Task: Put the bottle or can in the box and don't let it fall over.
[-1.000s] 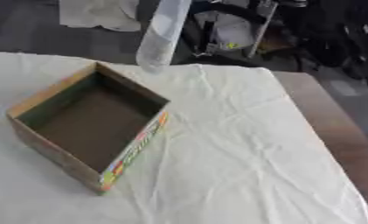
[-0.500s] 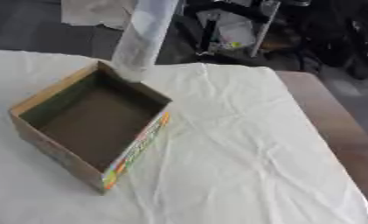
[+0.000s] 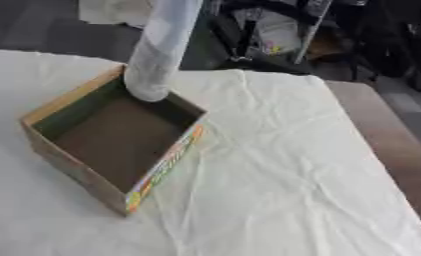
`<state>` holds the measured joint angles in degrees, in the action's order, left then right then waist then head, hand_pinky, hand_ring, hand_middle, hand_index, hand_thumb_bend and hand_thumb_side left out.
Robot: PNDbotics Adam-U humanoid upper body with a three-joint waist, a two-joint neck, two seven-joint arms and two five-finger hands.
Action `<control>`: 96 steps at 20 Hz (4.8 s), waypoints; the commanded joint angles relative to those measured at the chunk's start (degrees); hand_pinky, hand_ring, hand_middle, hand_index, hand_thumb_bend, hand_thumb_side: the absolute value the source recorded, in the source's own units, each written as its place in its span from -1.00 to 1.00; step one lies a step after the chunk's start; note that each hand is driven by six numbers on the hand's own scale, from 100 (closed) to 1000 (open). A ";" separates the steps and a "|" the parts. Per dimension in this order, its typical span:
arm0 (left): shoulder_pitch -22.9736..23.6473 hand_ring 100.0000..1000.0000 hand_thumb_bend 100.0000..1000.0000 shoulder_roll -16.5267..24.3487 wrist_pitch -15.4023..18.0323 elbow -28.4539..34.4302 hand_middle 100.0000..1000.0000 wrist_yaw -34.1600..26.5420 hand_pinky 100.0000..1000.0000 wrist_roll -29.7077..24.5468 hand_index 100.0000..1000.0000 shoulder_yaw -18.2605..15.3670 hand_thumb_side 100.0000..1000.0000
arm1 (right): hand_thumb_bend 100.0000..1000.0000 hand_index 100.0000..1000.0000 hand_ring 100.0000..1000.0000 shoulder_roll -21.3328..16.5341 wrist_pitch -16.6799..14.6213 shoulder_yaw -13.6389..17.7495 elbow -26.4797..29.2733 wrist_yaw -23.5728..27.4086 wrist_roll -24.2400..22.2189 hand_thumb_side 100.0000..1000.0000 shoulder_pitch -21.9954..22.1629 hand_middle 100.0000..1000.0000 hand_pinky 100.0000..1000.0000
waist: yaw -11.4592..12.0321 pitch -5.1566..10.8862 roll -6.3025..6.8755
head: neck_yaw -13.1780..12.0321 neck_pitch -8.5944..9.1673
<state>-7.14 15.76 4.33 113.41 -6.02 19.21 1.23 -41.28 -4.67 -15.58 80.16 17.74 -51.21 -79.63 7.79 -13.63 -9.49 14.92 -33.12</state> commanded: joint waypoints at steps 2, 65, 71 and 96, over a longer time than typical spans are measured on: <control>-0.66 0.06 -0.78 0.98 -0.03 1.18 0.36 -0.17 0.92 -0.31 0.12 0.16 0.69 | -1.00 -0.17 -0.82 -1.14 -1.04 -0.49 1.62 -2.65 1.79 -1.00 -1.35 -0.61 0.15 | 0.31 0.38 0.17 | 0.04 0.37; -2.72 0.05 -0.77 0.07 -0.12 1.18 0.36 -0.55 0.93 -1.67 0.12 0.96 0.71 | -0.36 0.35 0.23 2.14 -10.90 -10.10 -1.48 -14.63 0.27 -1.00 3.29 0.11 0.46 | 2.33 -2.82 -0.93 | 0.90 1.82; -2.70 0.05 -0.77 0.02 -0.20 1.18 0.36 -0.58 0.93 -1.70 0.12 0.99 0.71 | -0.29 0.41 0.36 2.51 -11.93 -9.38 -1.82 -14.24 0.80 -0.96 3.03 0.22 0.52 | 2.51 -2.87 -1.03 | 0.91 1.91; -2.09 0.06 -0.81 0.28 0.74 1.18 0.37 -0.60 0.93 -1.14 0.13 0.34 0.66 | -0.63 0.50 0.52 -4.13 -8.13 5.60 8.28 -1.45 16.12 -0.94 8.99 0.41 0.67 | 1.24 -1.65 3.22 | -0.56 0.33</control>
<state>-9.04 15.63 4.67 113.41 -6.74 17.97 1.95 -42.51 -13.46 -11.77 86.20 14.74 -36.50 -69.87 9.05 -16.70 -6.58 14.57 -32.61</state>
